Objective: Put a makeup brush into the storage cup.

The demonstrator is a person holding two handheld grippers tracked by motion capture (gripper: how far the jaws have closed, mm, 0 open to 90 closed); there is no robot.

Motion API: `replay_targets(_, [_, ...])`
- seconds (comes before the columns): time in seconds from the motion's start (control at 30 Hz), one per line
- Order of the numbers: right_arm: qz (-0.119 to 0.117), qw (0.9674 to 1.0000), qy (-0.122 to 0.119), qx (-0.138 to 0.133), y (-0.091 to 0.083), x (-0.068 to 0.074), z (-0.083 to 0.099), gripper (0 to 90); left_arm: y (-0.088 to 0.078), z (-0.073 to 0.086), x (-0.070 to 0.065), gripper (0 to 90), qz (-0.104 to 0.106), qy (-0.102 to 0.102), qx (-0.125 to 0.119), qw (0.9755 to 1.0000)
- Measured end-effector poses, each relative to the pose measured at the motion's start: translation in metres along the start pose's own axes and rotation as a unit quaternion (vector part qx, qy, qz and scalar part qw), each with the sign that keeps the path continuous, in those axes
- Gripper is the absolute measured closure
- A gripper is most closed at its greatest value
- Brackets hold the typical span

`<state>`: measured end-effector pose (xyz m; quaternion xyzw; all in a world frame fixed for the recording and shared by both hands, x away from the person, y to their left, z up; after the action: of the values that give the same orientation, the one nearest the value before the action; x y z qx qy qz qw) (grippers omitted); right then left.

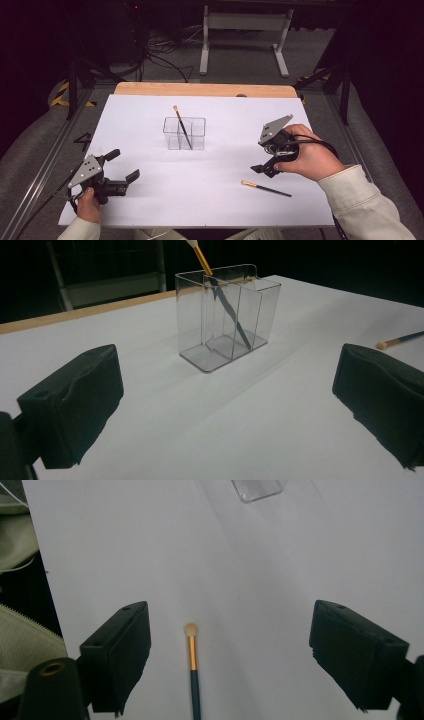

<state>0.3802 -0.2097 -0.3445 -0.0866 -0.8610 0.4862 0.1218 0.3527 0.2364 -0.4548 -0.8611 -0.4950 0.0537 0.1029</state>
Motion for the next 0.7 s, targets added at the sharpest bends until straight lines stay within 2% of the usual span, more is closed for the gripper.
replay_targets(0.3, [-0.009,0.9995,0.009,0.029,0.01,0.0,0.006,17.6,0.0,0.0,0.0,0.6,0.001,0.0,0.003,1.0])
replay_targets(0.43, [-0.015,0.9983,0.012,0.055,0.021,-0.001,0.012,17.9,0.001,0.001,0.0,0.6,0.002,0.0,0.004,1.0])
replay_targets(0.7, [-0.025,0.9964,0.018,0.079,0.033,0.0,0.017,18.7,0.001,0.001,0.0,0.7,0.002,-0.001,0.004,1.0])
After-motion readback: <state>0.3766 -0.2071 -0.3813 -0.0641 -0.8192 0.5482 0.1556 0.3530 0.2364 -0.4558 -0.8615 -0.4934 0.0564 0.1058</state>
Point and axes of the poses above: each handheld gripper's, and its own axes: y roughly forward along the jaws, z roughly out of its underside, x roughly to its left, the point moved 4 cm from there along y, roughly forward along the jaws, and after that the axes turned 15 degrees about -z, right-handed, at the moved point
